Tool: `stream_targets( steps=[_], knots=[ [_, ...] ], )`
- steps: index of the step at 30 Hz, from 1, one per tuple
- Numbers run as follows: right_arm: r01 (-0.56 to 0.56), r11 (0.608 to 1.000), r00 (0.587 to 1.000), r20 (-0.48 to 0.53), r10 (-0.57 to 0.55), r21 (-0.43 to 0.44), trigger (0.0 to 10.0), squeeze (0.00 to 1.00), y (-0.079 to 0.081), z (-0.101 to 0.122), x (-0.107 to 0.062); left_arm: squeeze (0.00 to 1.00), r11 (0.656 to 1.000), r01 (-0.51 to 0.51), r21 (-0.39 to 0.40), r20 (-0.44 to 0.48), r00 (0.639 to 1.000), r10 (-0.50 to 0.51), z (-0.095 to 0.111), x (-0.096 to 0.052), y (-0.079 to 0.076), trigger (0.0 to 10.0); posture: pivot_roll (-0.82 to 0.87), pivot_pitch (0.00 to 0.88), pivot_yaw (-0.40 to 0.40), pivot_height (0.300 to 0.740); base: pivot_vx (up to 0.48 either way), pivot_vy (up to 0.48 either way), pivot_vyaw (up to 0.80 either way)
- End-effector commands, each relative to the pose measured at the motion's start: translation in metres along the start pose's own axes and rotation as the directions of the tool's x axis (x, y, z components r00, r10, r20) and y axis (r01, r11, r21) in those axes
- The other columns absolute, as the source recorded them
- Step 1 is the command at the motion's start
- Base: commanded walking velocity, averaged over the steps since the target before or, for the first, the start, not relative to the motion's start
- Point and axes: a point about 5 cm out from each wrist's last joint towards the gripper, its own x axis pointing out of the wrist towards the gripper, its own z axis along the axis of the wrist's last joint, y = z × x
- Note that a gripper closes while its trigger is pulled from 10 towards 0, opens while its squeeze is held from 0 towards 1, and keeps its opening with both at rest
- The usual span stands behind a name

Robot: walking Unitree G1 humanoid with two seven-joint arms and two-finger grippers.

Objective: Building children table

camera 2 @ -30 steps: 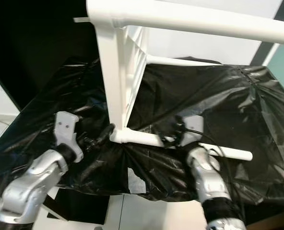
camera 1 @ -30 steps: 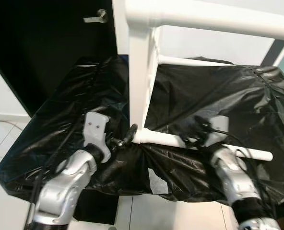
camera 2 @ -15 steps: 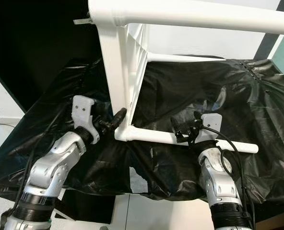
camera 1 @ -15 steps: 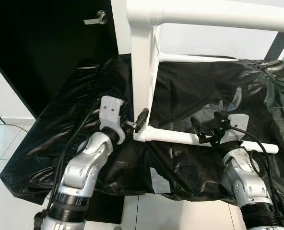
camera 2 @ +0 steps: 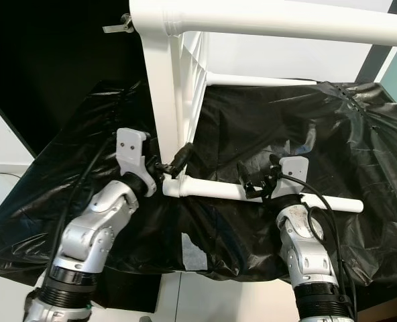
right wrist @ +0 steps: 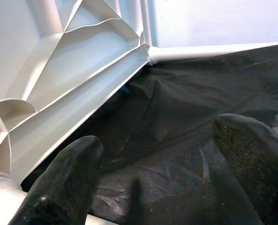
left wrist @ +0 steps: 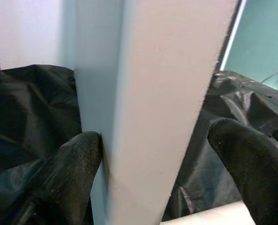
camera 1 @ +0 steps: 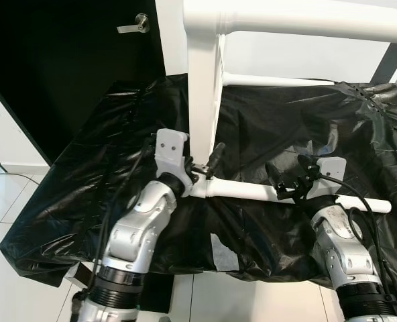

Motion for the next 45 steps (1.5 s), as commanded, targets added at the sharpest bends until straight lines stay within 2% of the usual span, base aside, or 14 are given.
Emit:
stream_targets(
  steps=[1, 3, 6, 11, 13, 19, 20, 25, 29, 31, 36, 37, 40, 45],
  knots=[
    [-0.012, 1.0, 1.0, -0.002, 0.012, -0.001, 10.0, 0.0, 0.003, 0.001, 0.001, 0.0, 1.0, -0.015, -0.005, 0.015, 1.0, 0.015, 0.001, 0.005, -0.003, 10.0, -0.05, 0.0, 0.021, 0.74, 0.0, 0.0, 0.0],
    [-0.012, 1.0, 1.0, -0.002, 0.012, -0.002, 10.0, 0.0, 0.003, 0.001, 0.001, 0.0, 0.999, -0.036, -0.003, 0.026, 0.999, 0.036, 0.002, 0.009, -0.004, 10.0, -0.05, 0.0, 0.02, 0.74, 0.0, 0.0, 0.0],
    [-0.012, 1.0, 1.0, -0.001, 0.012, 0.001, 10.0, 0.0, 0.005, 0.002, 0.001, 0.0, 0.991, -0.126, 0.037, 0.056, 0.991, 0.124, 0.001, 0.024, -0.01, 10.0, -0.05, 0.0, 0.02, 0.74, 0.0, 0.0, 0.0],
    [-0.01, 1.0, 1.0, -0.001, 0.01, 0.004, 10.0, 0.0, 0.006, 0.002, 0.0, 0.0, 0.978, -0.207, 0.041, 0.088, 0.975, 0.203, 0.003, 0.043, -0.013, 10.0, -0.06, 0.0, 0.026, 0.74, 0.0, 0.0, 0.0],
    [-0.003, 1.0, 1.0, -0.001, 0.003, 0.004, 10.0, 0.0, 0.006, 0.002, -0.002, 0.0, 0.965, -0.261, 0.004, 0.096, 0.961, 0.259, 0.004, 0.047, -0.009, 10.0, -0.06, 0.0, 0.029, 0.74, 0.0, 0.0, 0.0],
    [0.005, 1.0, 1.0, -0.002, -0.005, 0.008, 10.0, 0.0, 0.007, 0.002, -0.002, 0.0, 0.941, -0.338, 0.003, 0.131, 0.933, 0.334, 0.002, 0.05, -0.003, 10.0, -0.07, 0.0, 0.034, 0.74, 0.0, 0.0, 0.0],
    [0.007, 1.0, 1.0, -0.003, -0.007, 0.009, 10.0, 0.0, 0.007, 0.002, -0.003, 0.0, 0.934, -0.356, -0.01, 0.142, 0.924, 0.354, 0.001, 0.049, 0.002, 0.0, -0.07, 0.0, 0.036, 0.74, 0.0, 0.0, 0.0],
    [0.01, 1.0, 1.0, -0.008, -0.01, 0.011, 10.0, 0.0, 0.007, -0.001, -0.004, 0.0, 0.942, -0.334, 0.047, 0.16, 0.933, 0.323, -0.001, 0.04, 0.012, 0.0, -0.06, 0.0, 0.037, 0.74, 0.0, 0.0, 0.0],
    [0.001, 1.0, 1.0, -0.018, 0.0, 0.013, 10.0, 0.0, 0.009, -0.004, -0.003, 0.0, 0.949, -0.298, 0.107, 0.206, 0.94, 0.272, 0.011, 0.018, 0.027, 0.0, -0.04, 0.0, 0.035, 0.74, 0.0, 0.0, 0.0],
    [-0.005, 1.0, 1.0, -0.021, 0.005, 0.01, 10.0, 0.0, 0.009, -0.005, -0.002, 0.0, 0.943, -0.307, 0.129, 0.222, 0.936, 0.274, 0.017, 0.006, 0.035, 0.0, -0.04, 0.0, 0.032, 0.74, 0.0, 0.0, 0.0],
    [-0.044, 0.999, 0.998, -0.033, 0.044, 0.007, 10.0, 0.0, 0.014, -0.007, 0.002, 0.0, 0.879, -0.434, 0.197, 0.273, 0.886, 0.376, 0.04, -0.043, 0.062, 0.0, 0.0, 0.0, 0.008, 0.74, 0.0, 0.0, 0.0],
    [-0.044, 0.999, 0.998, -0.033, 0.044, 0.007, 10.0, 0.0, 0.014, -0.007, 0.002, 0.0, 0.879, -0.434, 0.197, 0.273, 0.886, 0.376, 0.04, -0.043, 0.062, 0.0, 0.0, 0.0, 0.008, 0.74, 0.0, 0.0, 0.0],
    [-0.063, 0.998, 0.997, -0.037, 0.063, 0.004, 10.0, 0.0, 0.014, -0.008, 0.005, 0.0, 0.848, -0.489, 0.203, 0.274, 0.86, 0.43, 0.043, -0.064, 0.064, 0.0, 0.02, 0.0, -0.006, 0.74, 0.0, 0.0, 0.0],
    [-0.085, 0.996, 0.995, -0.044, 0.085, 0.002, 10.0, 0.0, 0.016, -0.008, 0.009, 0.0, 0.838, -0.508, 0.202, 0.252, 0.853, 0.456, 0.036, -0.079, 0.058, 0.0, 0.03, 0.0, -0.012, 0.74, 0.0, 0.0, 0.0]
  ],
)
